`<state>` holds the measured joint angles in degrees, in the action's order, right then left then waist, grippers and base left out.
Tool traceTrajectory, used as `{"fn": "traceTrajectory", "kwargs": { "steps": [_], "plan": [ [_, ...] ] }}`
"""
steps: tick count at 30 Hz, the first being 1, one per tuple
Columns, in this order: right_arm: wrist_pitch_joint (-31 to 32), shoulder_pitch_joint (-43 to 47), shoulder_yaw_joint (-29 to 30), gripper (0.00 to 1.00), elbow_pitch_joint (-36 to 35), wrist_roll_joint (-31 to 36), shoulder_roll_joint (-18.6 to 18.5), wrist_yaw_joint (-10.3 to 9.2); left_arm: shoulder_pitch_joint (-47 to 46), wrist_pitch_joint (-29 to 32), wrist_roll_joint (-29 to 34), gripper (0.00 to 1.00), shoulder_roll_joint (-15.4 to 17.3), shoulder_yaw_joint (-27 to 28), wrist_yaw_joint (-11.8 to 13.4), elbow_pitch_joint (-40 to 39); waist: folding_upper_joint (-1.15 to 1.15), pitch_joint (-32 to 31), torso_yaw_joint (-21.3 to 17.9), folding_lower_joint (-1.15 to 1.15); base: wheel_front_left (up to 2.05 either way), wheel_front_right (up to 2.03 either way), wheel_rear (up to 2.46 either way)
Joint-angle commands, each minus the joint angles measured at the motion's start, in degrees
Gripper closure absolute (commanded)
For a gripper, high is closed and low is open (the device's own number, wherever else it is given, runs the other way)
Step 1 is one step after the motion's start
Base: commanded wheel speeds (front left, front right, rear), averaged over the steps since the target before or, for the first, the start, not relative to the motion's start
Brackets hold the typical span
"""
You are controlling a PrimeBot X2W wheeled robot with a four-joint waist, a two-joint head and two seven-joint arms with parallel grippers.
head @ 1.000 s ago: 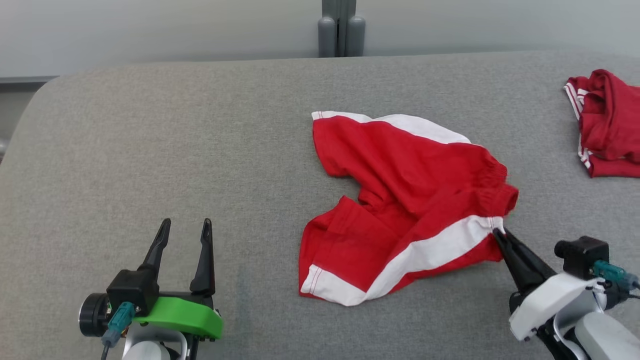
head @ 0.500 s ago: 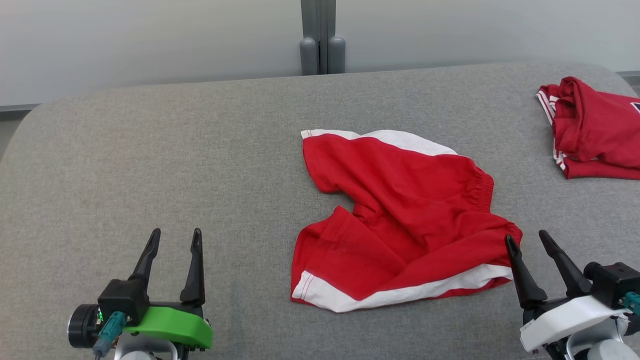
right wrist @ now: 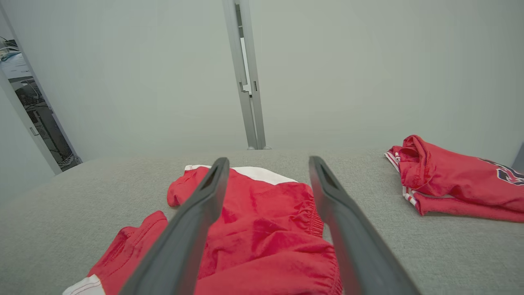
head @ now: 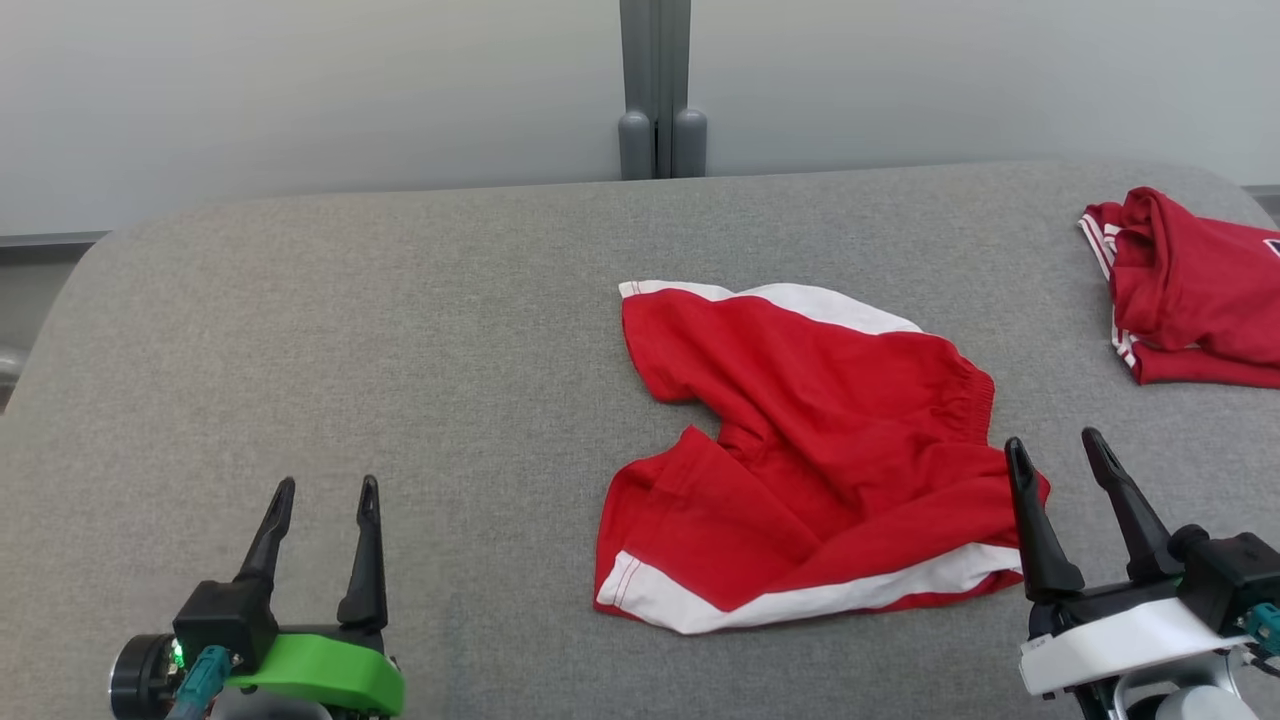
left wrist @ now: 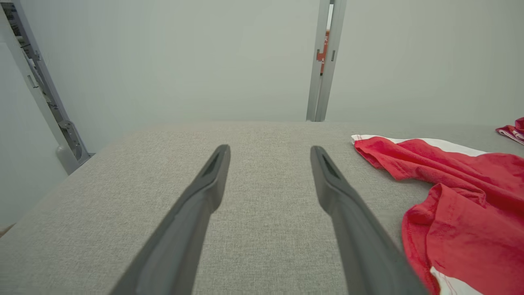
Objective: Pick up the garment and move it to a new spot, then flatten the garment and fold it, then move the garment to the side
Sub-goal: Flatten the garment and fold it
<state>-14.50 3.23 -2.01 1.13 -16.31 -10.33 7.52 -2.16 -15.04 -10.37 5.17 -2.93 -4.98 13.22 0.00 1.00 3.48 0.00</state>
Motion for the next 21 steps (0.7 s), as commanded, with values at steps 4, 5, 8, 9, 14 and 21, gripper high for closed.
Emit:
{"fn": "traceTrajectory", "kwargs": {
  "steps": [4, 5, 8, 9, 14, 21],
  "plan": [
    [-0.3, 1.9, 0.7, 0.00, -0.7, 1.9, 0.9, -0.08, 2.2, -0.2, -0.4, 0.00, 1.2, 1.2, 0.8, -0.7, 0.00, -1.6, 0.8, 0.00, 0.00, 0.00, 0.00],
    [-0.3, 2.2, 0.9, 0.00, -0.8, 2.1, 1.1, -0.08, 2.5, -0.2, -0.5, 0.00, 1.4, 1.4, 1.0, -0.9, 0.00, -1.8, 0.9, 0.00, 0.00, 0.00, 0.00],
    [-0.2, 2.8, 1.3, 0.00, -1.0, 2.8, 1.5, -0.08, 3.5, -0.2, -0.8, 0.00, 2.1, 2.0, 1.2, -1.5, 0.00, -2.3, 1.1, 0.00, 0.00, 0.00, 0.00],
    [-0.1, 3.0, 1.5, 0.00, -1.0, 3.0, 1.5, -0.08, 3.7, -0.2, -0.8, 0.00, 2.3, 2.1, 1.3, -1.6, 0.00, -2.4, 1.2, 0.00, 0.00, 0.00, 0.00],
    [0.6, 4.1, 2.0, 0.00, -1.2, 3.7, 1.8, -0.08, 4.9, 0.5, -1.0, 0.00, 2.8, 1.9, 1.3, -2.8, 0.00, -3.1, 1.7, 0.00, 0.00, 0.00, 0.00],
    [1.8, 6.0, 1.8, 0.00, -1.6, 3.9, 2.4, -0.08, 6.2, 1.5, -1.2, 0.00, 2.8, 1.2, 1.7, -4.4, 0.00, -3.7, 1.8, 0.00, 0.00, 0.00, 0.00]
  ]
}}
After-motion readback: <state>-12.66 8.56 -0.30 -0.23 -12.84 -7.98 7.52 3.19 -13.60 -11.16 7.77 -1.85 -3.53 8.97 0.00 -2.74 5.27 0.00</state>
